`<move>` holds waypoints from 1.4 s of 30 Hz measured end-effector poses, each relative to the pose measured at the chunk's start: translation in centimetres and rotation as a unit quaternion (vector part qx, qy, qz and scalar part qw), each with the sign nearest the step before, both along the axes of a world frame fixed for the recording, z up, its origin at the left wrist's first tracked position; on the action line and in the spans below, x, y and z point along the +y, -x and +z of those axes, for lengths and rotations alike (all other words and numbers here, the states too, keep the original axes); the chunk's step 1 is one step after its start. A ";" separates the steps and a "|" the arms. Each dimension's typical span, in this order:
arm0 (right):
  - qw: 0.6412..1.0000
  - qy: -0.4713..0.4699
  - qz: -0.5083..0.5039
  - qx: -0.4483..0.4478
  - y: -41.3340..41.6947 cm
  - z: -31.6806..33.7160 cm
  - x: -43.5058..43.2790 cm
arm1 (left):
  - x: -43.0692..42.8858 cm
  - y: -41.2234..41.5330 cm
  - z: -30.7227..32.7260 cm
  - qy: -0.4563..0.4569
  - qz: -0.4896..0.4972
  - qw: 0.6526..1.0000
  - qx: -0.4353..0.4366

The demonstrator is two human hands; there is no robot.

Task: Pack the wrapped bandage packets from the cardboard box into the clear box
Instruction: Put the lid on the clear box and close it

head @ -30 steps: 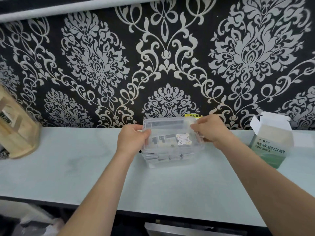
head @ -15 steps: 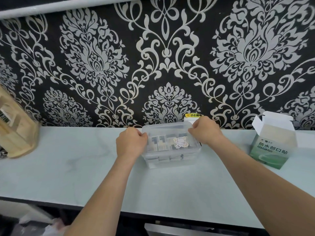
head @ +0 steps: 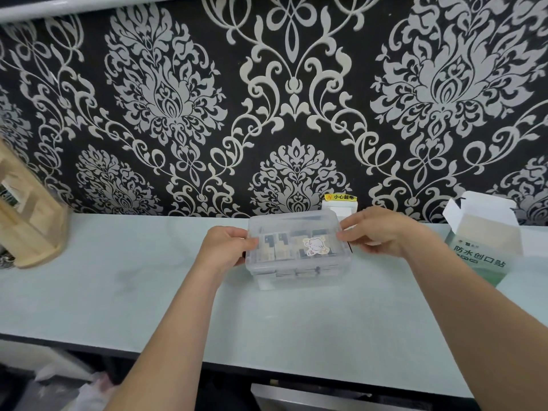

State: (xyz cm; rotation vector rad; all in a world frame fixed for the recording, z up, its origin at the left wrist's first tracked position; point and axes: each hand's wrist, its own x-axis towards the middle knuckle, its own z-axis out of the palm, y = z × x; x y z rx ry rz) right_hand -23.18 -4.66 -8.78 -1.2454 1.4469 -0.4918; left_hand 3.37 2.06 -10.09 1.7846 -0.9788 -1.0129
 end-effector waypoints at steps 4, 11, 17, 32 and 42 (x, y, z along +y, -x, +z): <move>0.998 -0.044 -0.009 -0.052 -0.1 -0.5 0.6 | 0.3 0.0 -0.5 -0.042 -0.009 0.998 0.037; 0.997 0.045 -0.042 0.044 -1.5 0.4 1.0 | 0.3 1.1 -0.1 -0.007 0.012 1.000 -0.006; 0.909 0.220 0.018 0.354 -4.6 1.3 2.9 | 0.4 3.0 0.3 -0.050 -0.021 0.940 -0.336; 0.875 0.308 0.018 0.372 -5.6 -2.0 5.2 | 2.1 6.0 -0.5 -0.032 -0.230 0.841 -0.489; 0.755 0.444 -0.144 0.460 1.7 0.0 8.3 | 2.3 6.8 -0.5 0.000 -0.216 0.831 -0.512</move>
